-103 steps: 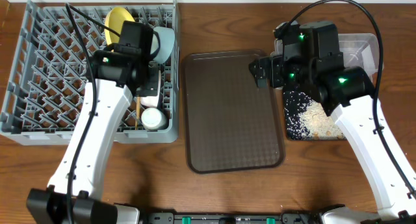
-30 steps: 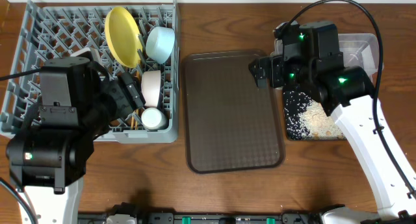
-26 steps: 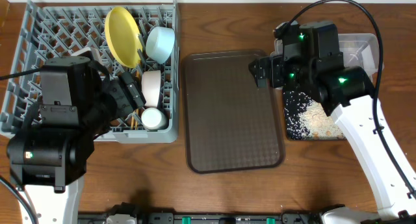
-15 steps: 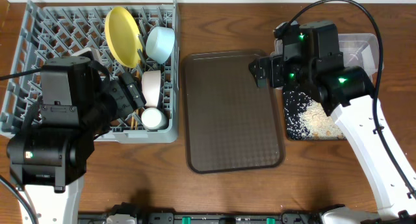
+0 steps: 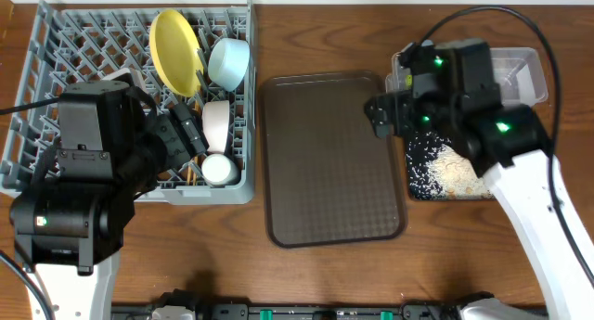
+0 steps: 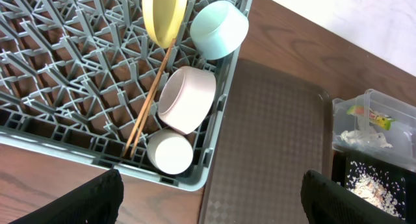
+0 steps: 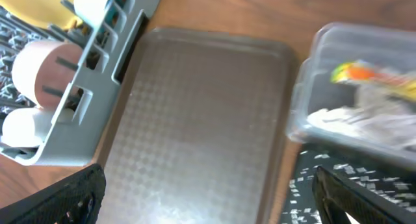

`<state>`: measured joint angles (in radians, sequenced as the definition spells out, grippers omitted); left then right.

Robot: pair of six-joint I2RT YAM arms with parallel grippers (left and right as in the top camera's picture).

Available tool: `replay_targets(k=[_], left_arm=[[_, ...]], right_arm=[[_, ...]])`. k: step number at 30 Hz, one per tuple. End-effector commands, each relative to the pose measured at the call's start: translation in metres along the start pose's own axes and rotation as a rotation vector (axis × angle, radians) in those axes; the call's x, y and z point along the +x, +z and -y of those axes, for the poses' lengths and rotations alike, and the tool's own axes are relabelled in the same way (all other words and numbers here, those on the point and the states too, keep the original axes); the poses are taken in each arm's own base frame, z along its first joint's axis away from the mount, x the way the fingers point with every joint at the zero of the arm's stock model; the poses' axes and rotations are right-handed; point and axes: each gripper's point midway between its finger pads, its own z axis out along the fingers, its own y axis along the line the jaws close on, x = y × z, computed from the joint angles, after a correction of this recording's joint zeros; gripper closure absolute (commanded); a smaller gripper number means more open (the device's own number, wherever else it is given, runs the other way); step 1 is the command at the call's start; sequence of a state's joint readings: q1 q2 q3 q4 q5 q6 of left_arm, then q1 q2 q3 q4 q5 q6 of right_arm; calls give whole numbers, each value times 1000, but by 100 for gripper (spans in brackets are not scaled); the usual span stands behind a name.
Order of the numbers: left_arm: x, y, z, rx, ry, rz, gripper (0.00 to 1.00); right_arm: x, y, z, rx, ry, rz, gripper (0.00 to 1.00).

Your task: Sort waste into correct bins and load items into the dishwasher

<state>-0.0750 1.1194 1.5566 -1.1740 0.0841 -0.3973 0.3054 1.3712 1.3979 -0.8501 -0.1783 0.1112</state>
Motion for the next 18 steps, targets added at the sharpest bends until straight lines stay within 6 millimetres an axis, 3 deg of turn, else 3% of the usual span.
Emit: replay_targets(k=[1, 7, 11, 18], left_arm=[[-1, -2, 3, 12, -11, -1, 12], [-1, -2, 3, 12, -11, -1, 12], [-1, -2, 3, 12, -11, -1, 12], [-1, -2, 3, 11, -11, -1, 12]], right_arm=[[-14, -33, 8, 86, -93, 94, 1], [-23, -58, 25, 203, -299, 229, 1], [-17, -65, 45, 249, -281, 367, 1], [44, -61, 62, 271, -274, 526, 1]])
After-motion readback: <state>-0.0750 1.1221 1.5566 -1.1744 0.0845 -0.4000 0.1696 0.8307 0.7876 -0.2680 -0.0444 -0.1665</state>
